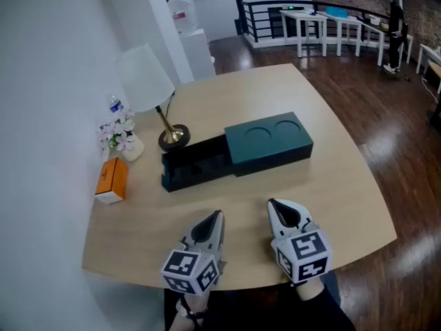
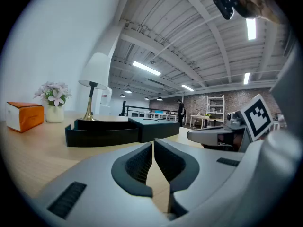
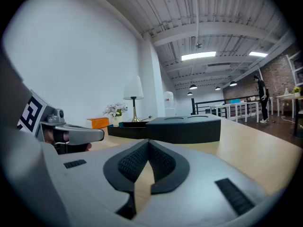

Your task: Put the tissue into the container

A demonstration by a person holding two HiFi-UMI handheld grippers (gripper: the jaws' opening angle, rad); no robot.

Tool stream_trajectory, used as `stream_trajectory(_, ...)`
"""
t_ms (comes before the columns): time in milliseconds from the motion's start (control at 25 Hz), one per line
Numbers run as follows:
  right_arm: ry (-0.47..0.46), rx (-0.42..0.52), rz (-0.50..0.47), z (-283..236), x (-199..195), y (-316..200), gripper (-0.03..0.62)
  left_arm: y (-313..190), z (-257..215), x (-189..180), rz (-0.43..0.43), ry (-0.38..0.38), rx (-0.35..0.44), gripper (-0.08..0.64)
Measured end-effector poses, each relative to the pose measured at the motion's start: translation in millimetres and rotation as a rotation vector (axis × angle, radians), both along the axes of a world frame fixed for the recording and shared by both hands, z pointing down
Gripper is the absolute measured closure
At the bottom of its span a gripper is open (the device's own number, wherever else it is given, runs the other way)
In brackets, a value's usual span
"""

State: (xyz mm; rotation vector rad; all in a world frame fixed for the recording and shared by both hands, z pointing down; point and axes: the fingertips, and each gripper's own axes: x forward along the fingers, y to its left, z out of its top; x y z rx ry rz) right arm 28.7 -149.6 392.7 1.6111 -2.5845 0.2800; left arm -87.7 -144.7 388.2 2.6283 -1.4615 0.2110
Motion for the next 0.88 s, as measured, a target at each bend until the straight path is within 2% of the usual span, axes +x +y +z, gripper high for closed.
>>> stream_trajectory(120, 0.033, -0.019, 0.022, 5, 20, 8, 0.586, -1, -1, -14, -0.012, 0.019, 0.0, 0.546)
stream_trajectory(200, 0.047, -0.03, 0.041, 7, 30, 13, 0.586, -6, -9, -39, -0.051, 0.005, 0.009, 0.546)
stream_trajectory(400, 0.041, -0.03, 0.051, 8, 32, 12, 0.586, -39, -38, -146, -0.218, -0.146, 0.032, 0.548)
stream_trajectory(560, 0.038, -0.027, 0.041, 8, 31, 10, 0.586, -72, -52, -235, -0.35, -0.271, -0.001, 0.549)
stream_trajectory(680, 0.034, -0.029, 0.042, 7, 31, 11, 0.586, -96, -56, -281, -0.4, -0.316, -0.04, 0.56)
stream_trajectory(800, 0.031, -0.032, 0.043, 8, 30, 11, 0.586, -119, -53, -309, -0.414, -0.378, -0.085, 0.56)
stream_trajectory(840, 0.031, -0.032, 0.042, 9, 30, 11, 0.586, -127, -48, -314, -0.407, -0.407, -0.122, 0.554)
stream_trajectory(880, 0.031, -0.031, 0.04, 9, 30, 11, 0.586, -134, -39, -319, -0.391, -0.435, -0.176, 0.429)
